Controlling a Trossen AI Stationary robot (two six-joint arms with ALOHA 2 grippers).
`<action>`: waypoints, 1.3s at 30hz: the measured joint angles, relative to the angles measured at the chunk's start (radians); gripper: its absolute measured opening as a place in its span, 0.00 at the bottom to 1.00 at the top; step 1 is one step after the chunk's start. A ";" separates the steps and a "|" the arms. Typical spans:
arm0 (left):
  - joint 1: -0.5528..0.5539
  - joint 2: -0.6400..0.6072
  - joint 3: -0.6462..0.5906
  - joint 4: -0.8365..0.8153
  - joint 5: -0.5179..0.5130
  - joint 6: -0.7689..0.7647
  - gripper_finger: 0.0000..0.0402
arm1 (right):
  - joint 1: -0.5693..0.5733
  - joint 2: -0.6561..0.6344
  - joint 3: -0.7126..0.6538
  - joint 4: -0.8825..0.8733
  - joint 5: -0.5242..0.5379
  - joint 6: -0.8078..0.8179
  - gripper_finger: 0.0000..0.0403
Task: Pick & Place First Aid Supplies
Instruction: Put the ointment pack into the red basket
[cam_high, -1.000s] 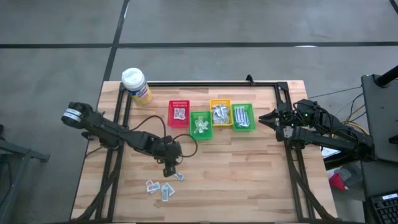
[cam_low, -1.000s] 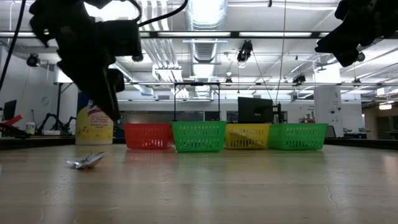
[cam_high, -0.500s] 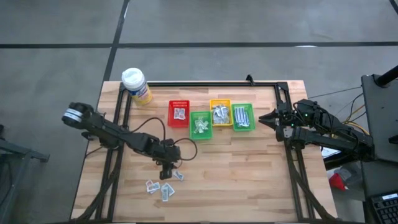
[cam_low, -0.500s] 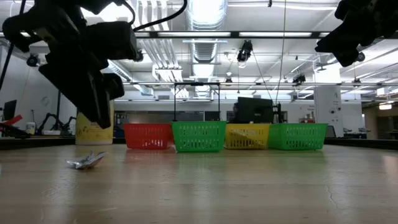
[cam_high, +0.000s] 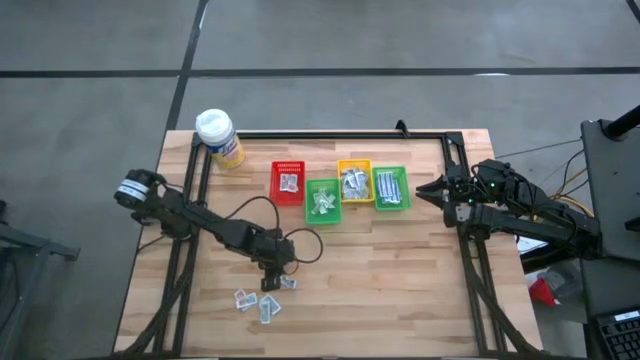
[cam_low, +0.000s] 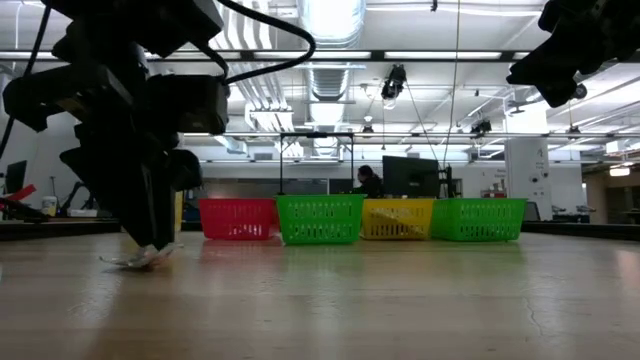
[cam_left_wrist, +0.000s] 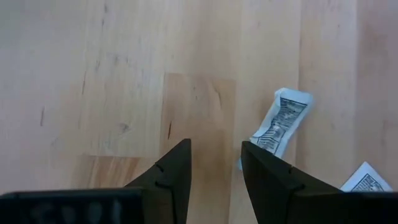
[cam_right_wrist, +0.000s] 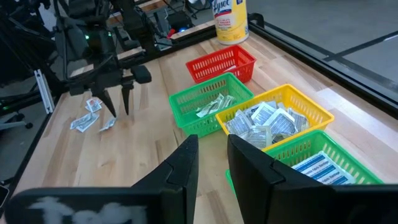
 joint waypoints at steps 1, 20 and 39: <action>0.000 -0.002 0.001 -0.001 0.001 0.000 0.33 | 0.000 0.000 0.000 0.000 0.000 0.000 0.21; -0.025 0.006 0.019 -0.006 0.038 -0.015 0.33 | 0.000 0.000 0.000 0.000 0.000 0.000 0.18; -0.024 0.059 0.019 0.013 0.042 -0.076 0.16 | 0.000 0.000 0.000 0.000 0.000 0.000 0.19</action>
